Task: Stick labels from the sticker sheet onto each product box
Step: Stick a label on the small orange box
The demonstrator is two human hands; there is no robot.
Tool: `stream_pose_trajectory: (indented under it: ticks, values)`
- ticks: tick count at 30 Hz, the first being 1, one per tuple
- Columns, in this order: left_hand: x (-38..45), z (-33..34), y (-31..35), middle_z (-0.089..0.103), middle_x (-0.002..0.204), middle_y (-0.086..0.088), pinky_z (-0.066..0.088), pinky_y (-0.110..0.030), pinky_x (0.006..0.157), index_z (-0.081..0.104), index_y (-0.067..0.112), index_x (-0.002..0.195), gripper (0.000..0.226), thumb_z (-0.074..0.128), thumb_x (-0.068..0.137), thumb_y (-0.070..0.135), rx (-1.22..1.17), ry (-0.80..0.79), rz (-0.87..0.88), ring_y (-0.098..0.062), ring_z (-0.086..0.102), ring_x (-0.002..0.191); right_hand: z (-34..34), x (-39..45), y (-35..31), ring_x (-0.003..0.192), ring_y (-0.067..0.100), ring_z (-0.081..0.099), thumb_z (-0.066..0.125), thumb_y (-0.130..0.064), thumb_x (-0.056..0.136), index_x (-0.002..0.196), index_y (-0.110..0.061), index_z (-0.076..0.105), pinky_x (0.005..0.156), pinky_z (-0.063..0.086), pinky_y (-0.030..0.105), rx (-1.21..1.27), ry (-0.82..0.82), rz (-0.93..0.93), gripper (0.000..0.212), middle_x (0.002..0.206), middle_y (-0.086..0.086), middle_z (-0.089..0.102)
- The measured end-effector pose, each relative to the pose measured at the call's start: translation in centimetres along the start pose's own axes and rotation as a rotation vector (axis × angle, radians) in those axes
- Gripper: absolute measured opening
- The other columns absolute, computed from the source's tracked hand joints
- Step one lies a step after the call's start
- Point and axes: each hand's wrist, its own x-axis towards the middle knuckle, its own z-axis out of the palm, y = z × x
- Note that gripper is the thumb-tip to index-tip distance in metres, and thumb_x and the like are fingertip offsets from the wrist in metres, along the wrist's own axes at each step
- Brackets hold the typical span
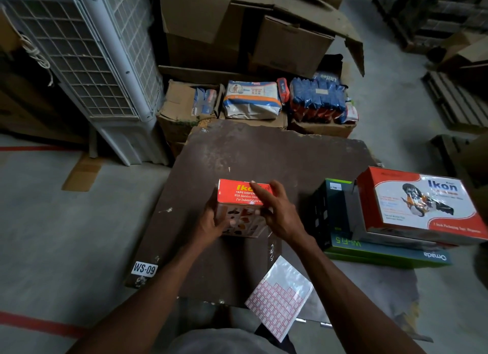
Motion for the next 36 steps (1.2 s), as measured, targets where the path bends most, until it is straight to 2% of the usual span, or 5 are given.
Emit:
stream_pose_trajectory:
  ticks: [9, 14, 18, 33, 36]
  values:
    - [1.3, -1.0, -0.1, 0.045, 0.140, -0.003, 0.050, -0.033, 0.104, 0.028, 0.041, 0.157, 0.086, 0.074, 0.088, 0.019, 0.169, 0.082, 0.238, -0.007, 0.055, 0.124, 0.5, -0.6, 2.4, 0.139, 0.017, 0.041, 0.068, -0.028, 0.089, 0.154, -0.023, 0.043, 0.113, 0.038, 0.026, 0.442, 0.070, 0.158, 0.071, 0.148, 0.005, 0.038]
    - [1.8, 0.2, 1.5, 0.042, 0.143, 0.004, 0.034, -0.052, 0.109, 0.020, 0.058, 0.152, 0.089, 0.072, 0.080, 0.050, 0.741, 0.165, 0.314, -0.025, 0.042, 0.130, 2.3, -0.8, 5.4, 0.151, 0.024, 0.031, 0.064, -0.049, 0.086, 0.156, -0.029, 0.037, 0.123, 0.025, 0.051, 0.216, 0.008, 0.356, 0.078, 0.160, 0.003, 0.040]
    - [1.7, 1.8, 2.1, 0.042, 0.149, -0.003, 0.022, -0.067, 0.111, 0.017, 0.059, 0.152, 0.092, 0.074, 0.080, 0.047, 1.008, 0.070, 0.311, -0.035, 0.037, 0.137, 1.3, -1.2, 2.8, 0.131, 0.020, 0.057, 0.067, -0.021, 0.094, 0.159, -0.034, 0.025, 0.113, 0.045, 0.042, 0.682, -0.052, 0.459, 0.078, 0.146, -0.001, 0.052]
    - [2.9, 1.8, 2.0, 0.029, 0.161, 0.003, -0.003, -0.072, 0.114, 0.025, 0.049, 0.154, 0.072, 0.056, 0.091, 0.064, 0.799, 0.099, 0.082, -0.030, 0.015, 0.154, 2.4, 0.6, 2.3, 0.084, 0.015, 0.065, 0.063, -0.031, 0.101, 0.129, -0.013, 0.052, 0.071, 0.053, 0.028, 0.532, 0.135, 0.695, 0.036, 0.112, 0.009, 0.066]
    - [2.9, 1.1, 1.5, 0.009, 0.167, -0.003, 0.018, -0.066, 0.116, 0.028, 0.049, 0.153, 0.082, 0.061, 0.082, 0.074, 0.638, 0.090, -0.143, -0.045, 0.014, 0.151, 2.4, 0.7, 2.4, 0.090, 0.021, 0.068, 0.065, -0.030, 0.099, 0.129, -0.014, 0.051, 0.076, 0.057, 0.034, 0.560, 0.127, 0.702, 0.037, 0.113, 0.009, 0.065]
